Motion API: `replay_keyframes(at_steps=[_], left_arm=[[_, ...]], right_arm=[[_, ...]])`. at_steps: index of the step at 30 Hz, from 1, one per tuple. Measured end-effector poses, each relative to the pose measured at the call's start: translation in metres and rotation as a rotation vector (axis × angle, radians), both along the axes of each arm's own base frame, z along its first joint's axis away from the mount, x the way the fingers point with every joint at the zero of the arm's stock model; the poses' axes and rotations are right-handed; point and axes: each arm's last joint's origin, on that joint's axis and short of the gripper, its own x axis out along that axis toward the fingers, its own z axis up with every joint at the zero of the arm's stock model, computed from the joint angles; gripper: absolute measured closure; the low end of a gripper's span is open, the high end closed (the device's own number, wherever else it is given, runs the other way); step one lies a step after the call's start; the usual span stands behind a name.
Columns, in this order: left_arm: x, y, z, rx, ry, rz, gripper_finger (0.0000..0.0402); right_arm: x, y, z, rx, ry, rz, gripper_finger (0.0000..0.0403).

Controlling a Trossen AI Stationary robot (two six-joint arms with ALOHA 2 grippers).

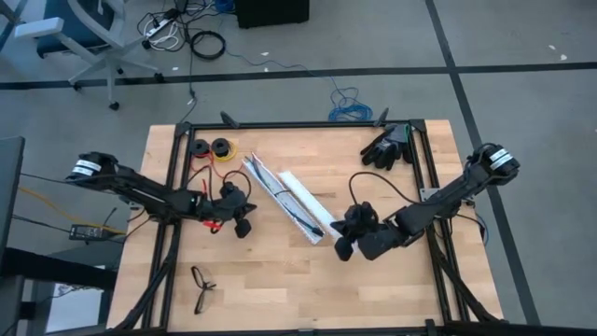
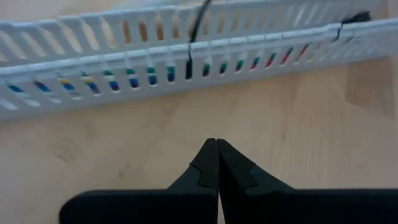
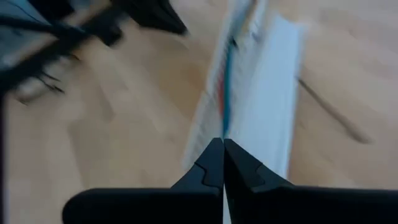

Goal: Ziptie cables
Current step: Close the white cable duct

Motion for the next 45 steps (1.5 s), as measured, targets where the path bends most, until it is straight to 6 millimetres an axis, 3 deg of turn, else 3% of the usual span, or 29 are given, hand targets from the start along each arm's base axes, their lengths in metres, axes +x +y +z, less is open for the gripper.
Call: replay_keyframes(at_steps=[5,9,18,22,30,36,45], left_arm=[[-0.011,0.002,0.011,0.013,0.007,0.015,0.0400],[-0.017,0.004,0.019,0.012,-0.018,0.019,0.0400],[-0.021,0.004,0.022,0.002,-0.026,0.026,0.0400],[-0.020,0.004,0.021,-0.002,-0.022,0.029,0.0400],[-0.020,0.004,0.021,-0.002,-0.020,0.030,0.0400],[-0.020,0.004,0.021,-0.001,-0.016,0.031,0.0400],[-0.022,0.004,0.019,0.003,0.002,0.030,0.0400]], right_arm=[[0.009,0.001,0.013,-0.050,-0.112,0.039,0.0402],[0.011,-0.002,0.011,-0.039,-0.097,0.051,0.0402],[-0.007,-0.020,-0.018,0.082,0.196,-0.119,0.0403],[0.001,-0.018,-0.029,0.111,0.219,-0.112,0.0403],[0.024,-0.029,-0.071,0.162,0.345,-0.152,0.0403],[0.042,-0.051,-0.063,0.133,0.358,-0.190,0.0403],[0.058,-0.090,-0.055,0.161,0.417,-0.069,0.0390]])
